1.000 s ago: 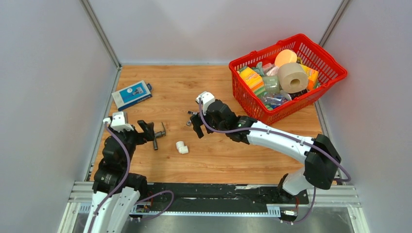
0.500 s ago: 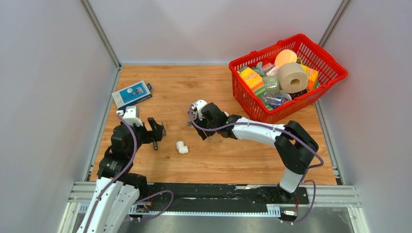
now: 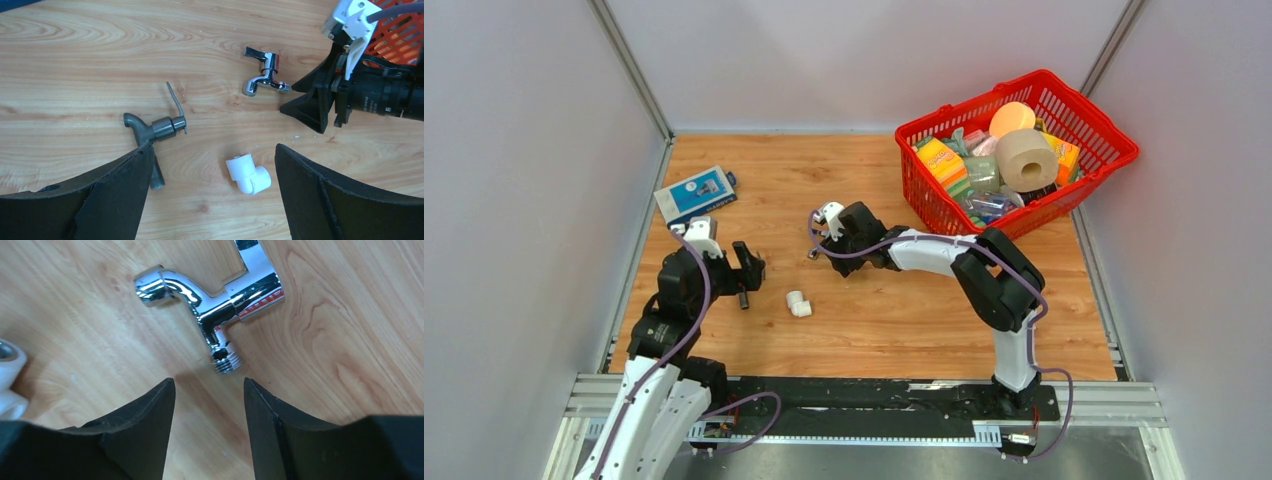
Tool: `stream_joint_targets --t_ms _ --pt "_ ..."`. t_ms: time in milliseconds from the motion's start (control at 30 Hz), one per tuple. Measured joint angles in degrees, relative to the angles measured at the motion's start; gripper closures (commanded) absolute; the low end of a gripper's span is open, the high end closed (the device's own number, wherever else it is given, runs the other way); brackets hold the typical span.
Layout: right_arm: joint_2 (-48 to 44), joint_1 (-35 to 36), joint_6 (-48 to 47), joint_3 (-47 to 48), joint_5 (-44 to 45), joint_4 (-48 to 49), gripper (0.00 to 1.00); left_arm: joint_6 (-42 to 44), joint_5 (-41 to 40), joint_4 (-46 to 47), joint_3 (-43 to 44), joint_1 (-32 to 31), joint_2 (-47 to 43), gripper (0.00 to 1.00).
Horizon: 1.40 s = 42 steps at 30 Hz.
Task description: Install the water faucets
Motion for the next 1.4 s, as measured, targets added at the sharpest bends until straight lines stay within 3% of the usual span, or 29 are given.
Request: stream_joint_targets --t_ms 300,433,533,700,967,1400 --pt "3.6 -1.0 -2.6 2.1 -2.2 2.3 0.48 0.0 1.6 0.0 0.0 0.0 1.3 0.04" --pt "4.8 -1.0 -3.3 3.0 -2.7 3.7 0.55 0.0 2.7 0.0 0.0 0.0 2.1 0.04" --pt "5.1 -1.0 -4.0 3.2 -3.1 4.5 0.65 0.0 3.4 0.0 0.0 0.0 2.4 0.04" --pt "5.1 -1.0 -4.7 3.1 -3.6 5.0 1.00 0.1 5.2 0.2 0.0 0.0 2.4 0.04" --pt "-1.3 -0.4 -4.5 -4.3 -3.9 5.4 1.00 -0.4 8.9 0.6 0.1 0.0 3.7 0.04" --pt "-32.2 7.2 -5.5 -16.3 -3.2 8.2 1.00 -11.2 26.1 11.2 3.9 0.0 8.8 0.04"
